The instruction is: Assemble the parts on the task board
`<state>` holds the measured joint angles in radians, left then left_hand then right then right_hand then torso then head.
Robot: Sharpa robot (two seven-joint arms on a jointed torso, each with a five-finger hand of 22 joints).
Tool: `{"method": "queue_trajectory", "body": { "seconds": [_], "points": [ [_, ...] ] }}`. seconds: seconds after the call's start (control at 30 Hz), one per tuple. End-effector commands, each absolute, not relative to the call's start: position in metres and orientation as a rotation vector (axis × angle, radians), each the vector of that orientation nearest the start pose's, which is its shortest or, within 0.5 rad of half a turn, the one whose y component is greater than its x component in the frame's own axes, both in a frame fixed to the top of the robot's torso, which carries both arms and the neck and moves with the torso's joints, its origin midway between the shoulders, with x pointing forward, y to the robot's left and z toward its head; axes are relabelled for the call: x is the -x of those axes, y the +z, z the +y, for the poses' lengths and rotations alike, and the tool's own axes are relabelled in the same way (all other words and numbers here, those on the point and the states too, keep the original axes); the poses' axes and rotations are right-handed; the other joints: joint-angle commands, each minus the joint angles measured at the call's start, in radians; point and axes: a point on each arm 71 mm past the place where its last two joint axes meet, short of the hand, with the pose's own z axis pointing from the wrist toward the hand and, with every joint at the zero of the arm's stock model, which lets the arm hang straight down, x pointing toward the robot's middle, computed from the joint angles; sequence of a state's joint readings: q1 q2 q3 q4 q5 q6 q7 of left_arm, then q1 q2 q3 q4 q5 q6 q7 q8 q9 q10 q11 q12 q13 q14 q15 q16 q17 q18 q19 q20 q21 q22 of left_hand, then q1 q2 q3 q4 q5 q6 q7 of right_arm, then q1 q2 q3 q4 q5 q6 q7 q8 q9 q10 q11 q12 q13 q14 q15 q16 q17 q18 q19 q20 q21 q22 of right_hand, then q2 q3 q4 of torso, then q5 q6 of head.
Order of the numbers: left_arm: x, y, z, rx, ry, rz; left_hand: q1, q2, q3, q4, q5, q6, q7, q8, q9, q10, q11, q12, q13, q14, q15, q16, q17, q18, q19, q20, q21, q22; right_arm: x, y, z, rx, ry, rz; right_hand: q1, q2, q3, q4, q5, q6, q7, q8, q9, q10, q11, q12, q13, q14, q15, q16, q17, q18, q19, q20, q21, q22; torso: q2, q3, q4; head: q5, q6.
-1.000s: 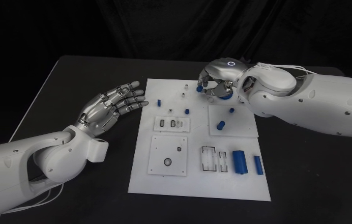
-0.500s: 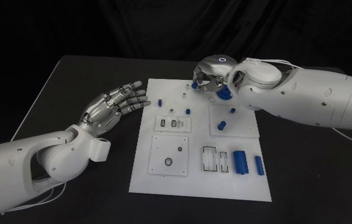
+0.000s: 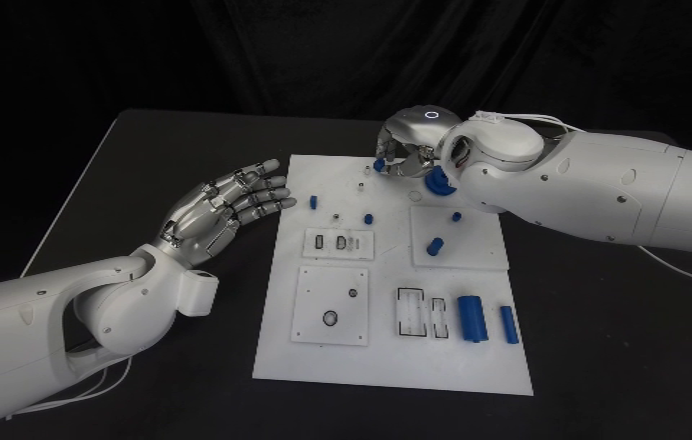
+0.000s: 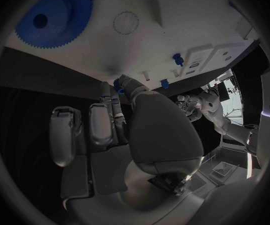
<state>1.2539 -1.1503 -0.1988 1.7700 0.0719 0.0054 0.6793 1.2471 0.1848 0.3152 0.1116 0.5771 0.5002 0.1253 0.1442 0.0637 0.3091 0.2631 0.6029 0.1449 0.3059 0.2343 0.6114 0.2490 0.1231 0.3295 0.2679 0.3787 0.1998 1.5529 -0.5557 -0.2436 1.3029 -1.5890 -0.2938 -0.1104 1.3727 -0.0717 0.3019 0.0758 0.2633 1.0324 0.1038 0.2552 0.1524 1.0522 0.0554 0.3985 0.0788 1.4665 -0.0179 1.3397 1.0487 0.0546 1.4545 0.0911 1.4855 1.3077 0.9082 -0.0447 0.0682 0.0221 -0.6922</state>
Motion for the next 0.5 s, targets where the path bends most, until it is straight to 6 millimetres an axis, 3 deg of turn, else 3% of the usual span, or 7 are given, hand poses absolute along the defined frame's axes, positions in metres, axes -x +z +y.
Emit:
{"method": "queue_trajectory", "body": {
  "seconds": [0.03,0.5],
  "points": [
    [-0.4133,-0.1543,0.278,0.945,-2.018,1.041,-0.003,0.0,0.005,0.001,0.005,-0.004,0.0,-0.001,-0.002,0.002,0.005,0.007,0.001,0.002,0.007,-0.003,-0.001,-0.017,0.001,0.009,-0.004,-0.002,-0.5454,-0.0817,-0.115,0.518,0.475,1.438,0.0,0.008,-0.001,0.006,0.004,0.001,-0.005,0.004,0.087,0.006,0.003,-0.007,-0.001,0.012,-0.003,-0.002,0.0,-0.005,0.001,-0.005,-0.006,0.049,0.0,0.0002,-0.0011,0.005,-0.001],
    [-0.4141,-0.1553,0.2803,0.953,-2.008,1.042,-0.004,0.0,0.006,0.0,0.004,-0.004,0.001,0.0,-0.002,0.001,0.006,0.007,0.001,0.002,0.008,-0.003,-0.001,-0.017,0.0,0.01,-0.004,-0.002,-0.5443,-0.0825,-0.1108,0.508,0.496,1.445,-0.002,0.008,-0.002,0.008,0.003,-0.001,-0.003,0.002,0.088,0.008,0.003,-0.008,-0.001,0.013,-0.003,-0.002,0.001,-0.005,0.002,-0.004,-0.006,0.05,-0.001,-0.0003,-0.0016,0.003,-0.002]
  ]
}}
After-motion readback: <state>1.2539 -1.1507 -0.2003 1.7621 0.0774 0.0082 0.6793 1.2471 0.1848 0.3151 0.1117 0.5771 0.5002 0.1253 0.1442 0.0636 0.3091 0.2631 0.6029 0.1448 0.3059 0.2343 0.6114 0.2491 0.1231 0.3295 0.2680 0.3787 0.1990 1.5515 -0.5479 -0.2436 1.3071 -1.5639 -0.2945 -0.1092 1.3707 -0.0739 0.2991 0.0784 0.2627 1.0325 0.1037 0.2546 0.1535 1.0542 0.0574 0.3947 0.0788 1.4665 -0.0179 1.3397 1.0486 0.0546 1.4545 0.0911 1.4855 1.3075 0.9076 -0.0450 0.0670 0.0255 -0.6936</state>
